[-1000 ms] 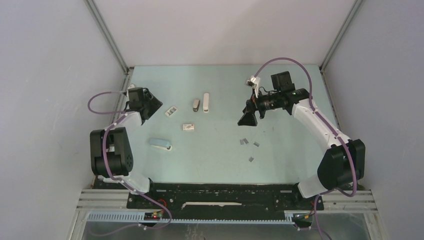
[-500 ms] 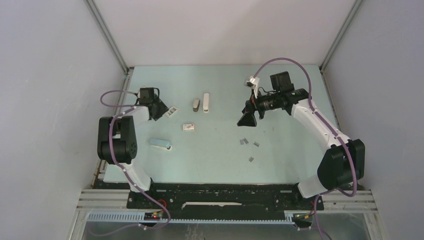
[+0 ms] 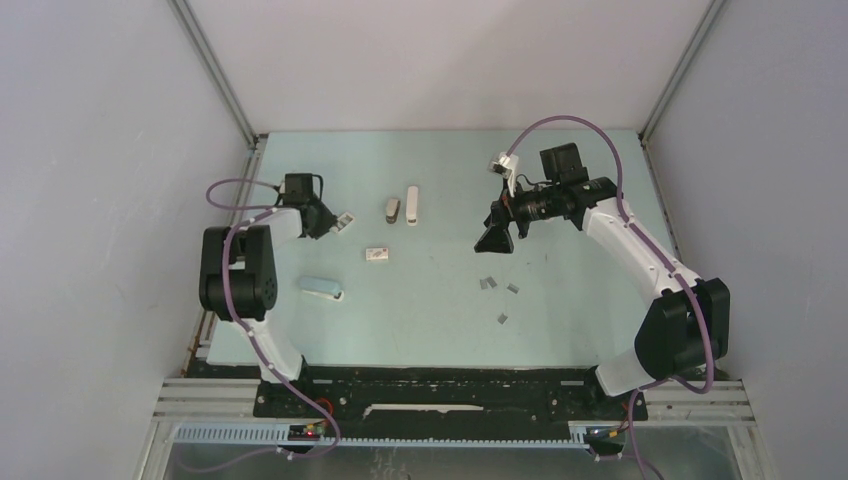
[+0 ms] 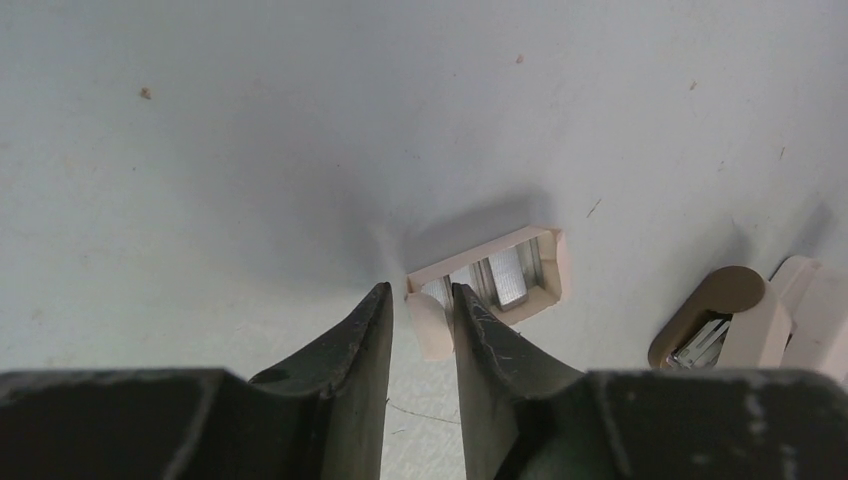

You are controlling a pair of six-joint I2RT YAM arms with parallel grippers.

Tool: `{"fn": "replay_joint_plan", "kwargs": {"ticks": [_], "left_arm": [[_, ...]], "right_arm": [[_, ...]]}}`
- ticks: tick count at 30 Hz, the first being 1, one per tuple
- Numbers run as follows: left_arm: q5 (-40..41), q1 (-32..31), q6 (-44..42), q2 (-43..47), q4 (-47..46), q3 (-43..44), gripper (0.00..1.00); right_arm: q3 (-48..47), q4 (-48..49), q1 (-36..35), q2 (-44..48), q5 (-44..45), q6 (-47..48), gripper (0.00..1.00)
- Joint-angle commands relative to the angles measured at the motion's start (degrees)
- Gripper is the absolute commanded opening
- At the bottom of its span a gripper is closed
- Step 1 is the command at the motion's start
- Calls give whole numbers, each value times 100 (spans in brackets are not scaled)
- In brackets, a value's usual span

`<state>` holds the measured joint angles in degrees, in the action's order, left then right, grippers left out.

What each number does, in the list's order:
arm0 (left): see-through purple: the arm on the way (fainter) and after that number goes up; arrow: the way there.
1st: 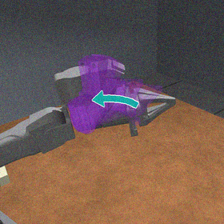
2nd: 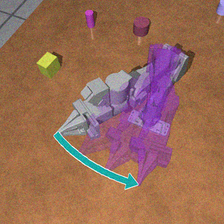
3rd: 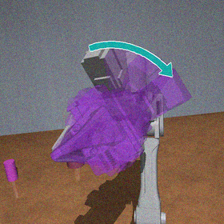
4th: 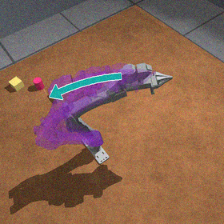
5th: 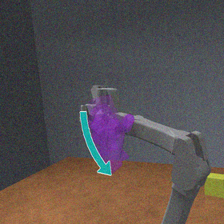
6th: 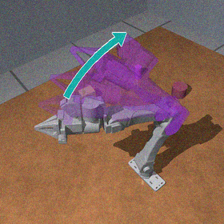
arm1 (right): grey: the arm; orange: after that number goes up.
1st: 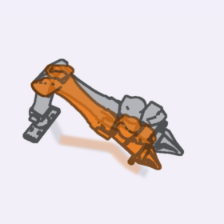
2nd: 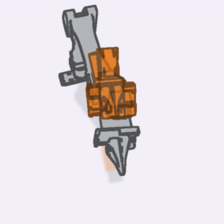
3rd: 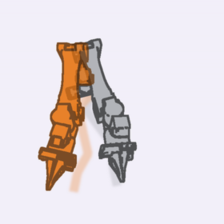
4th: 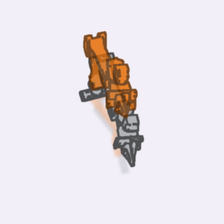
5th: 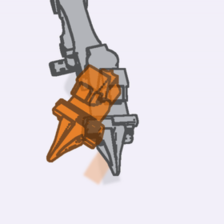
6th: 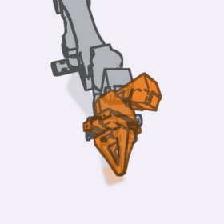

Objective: Unload the staples from the stapler
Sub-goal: Move the staple box to the center of the board.

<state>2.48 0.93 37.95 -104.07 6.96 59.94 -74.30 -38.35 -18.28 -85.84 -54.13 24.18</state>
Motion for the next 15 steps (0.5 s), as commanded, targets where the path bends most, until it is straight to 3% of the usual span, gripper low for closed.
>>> {"fn": "replay_joint_plan", "kwargs": {"ticks": [1, 10, 15], "left_arm": [[66, -44, -101, -86, 93, 513, 32], [38, -49, -163, -69, 207, 501, 19], [-119, -44, -206, -132, 218, 517, 22]], "right_arm": [[-47, 34, -38, -12, -35, 103, 100], [-49, 19, -20, 38, -95, 103, 100], [-42, 10, -9, 59, -122, 103, 100]]}}
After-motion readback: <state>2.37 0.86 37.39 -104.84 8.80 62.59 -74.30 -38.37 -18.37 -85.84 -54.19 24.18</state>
